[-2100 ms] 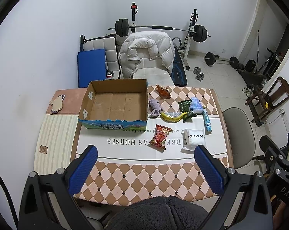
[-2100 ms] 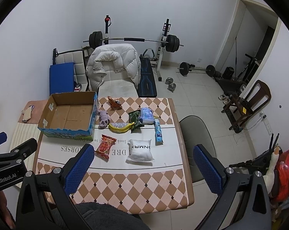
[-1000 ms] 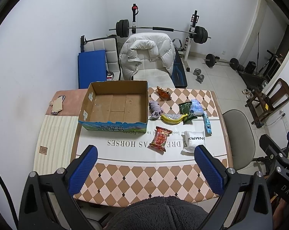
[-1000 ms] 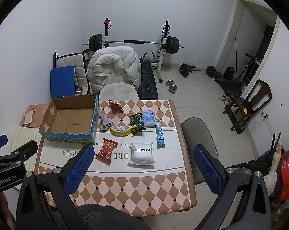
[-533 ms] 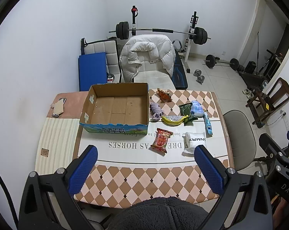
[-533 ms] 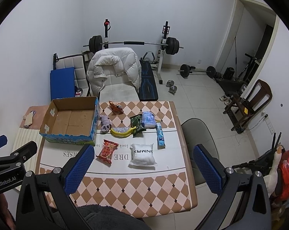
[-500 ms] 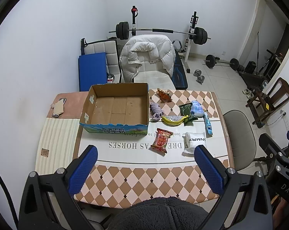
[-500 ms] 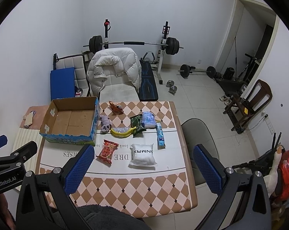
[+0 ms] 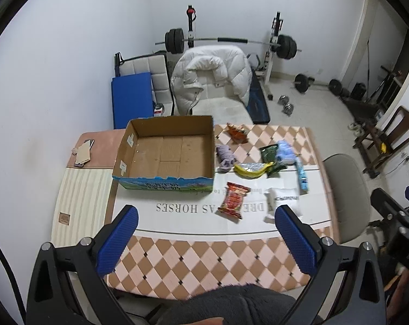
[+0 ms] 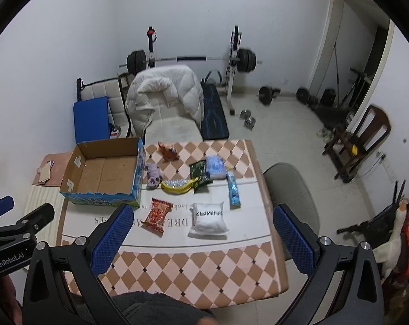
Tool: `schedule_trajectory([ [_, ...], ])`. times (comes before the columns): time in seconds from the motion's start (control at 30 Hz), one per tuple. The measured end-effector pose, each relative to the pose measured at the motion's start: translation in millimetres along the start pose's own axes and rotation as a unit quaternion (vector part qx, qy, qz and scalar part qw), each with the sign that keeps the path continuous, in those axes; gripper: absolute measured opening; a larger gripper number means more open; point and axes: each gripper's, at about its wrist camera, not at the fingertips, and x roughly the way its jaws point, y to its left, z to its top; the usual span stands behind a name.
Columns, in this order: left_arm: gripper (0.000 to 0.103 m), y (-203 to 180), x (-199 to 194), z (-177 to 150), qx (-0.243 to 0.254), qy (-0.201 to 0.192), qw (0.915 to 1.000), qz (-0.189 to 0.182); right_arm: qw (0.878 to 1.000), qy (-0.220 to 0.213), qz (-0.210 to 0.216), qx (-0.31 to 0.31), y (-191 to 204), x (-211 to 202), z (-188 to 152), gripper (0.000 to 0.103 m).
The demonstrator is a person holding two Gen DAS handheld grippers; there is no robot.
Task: Organize soft objects
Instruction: 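Grasp the red snack bag with the left tool while the right tool grasps the white NMRX pack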
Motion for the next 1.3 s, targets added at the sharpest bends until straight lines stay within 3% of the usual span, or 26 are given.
schedule_trajectory([
  [0.1,0.103,0,52,8,0.012,0.029,0.9994,0.014,0.999,0.045,0.022,0.012,-7,64,10,0.103],
  [0.23,0.101,-13,149,7,0.047,0.099,0.9939,0.006,0.991,0.135,0.019,0.007,-15,185,4,0.103],
  [0.33,0.09,-32,223,4,0.075,0.161,0.9842,-0.006,0.979,0.203,0.011,0.002,-23,281,-11,0.103],
  [0.43,0.089,-55,283,-6,0.093,0.206,0.9739,-0.021,0.966,0.26,0.002,0.005,-28,376,-33,0.103],
  [0.53,0.089,-76,337,-14,0.107,0.242,0.9643,-0.019,0.955,0.296,-0.003,0.015,-37,440,-49,0.103],
  [0.67,0.089,-92,391,-27,0.11,0.283,0.9525,-0.017,0.948,0.316,-0.003,0.028,-47,481,-61,0.103],
  [0.77,0.089,-100,416,-36,0.11,0.309,0.9445,-0.021,0.944,0.328,-0.002,0.028,-48,501,-67,0.103],
  [0.9,0.087,-104,435,-44,0.099,0.321,0.9417,-0.017,0.939,0.345,-0.001,0.016,-43,532,-73,0.103],
  [1.0,0.053,-107,442,-51,0.091,0.327,0.9405,-0.005,0.933,0.359,0.008,0.023,-38,558,-81,0.103],
  [1.13,0.043,-106,431,-57,0.077,0.314,0.9462,0.0,0.921,0.387,0.022,0.031,-27,593,-98,0.103],
  [1.17,0.043,-105,425,-60,0.074,0.313,0.9468,-0.001,0.922,0.386,0.015,0.032,-25,600,-102,0.09],
  [1.3,0.042,-93,369,-56,0.059,0.288,0.9559,-0.004,0.929,0.367,0.026,0.041,-17,600,-107,0.074],
])
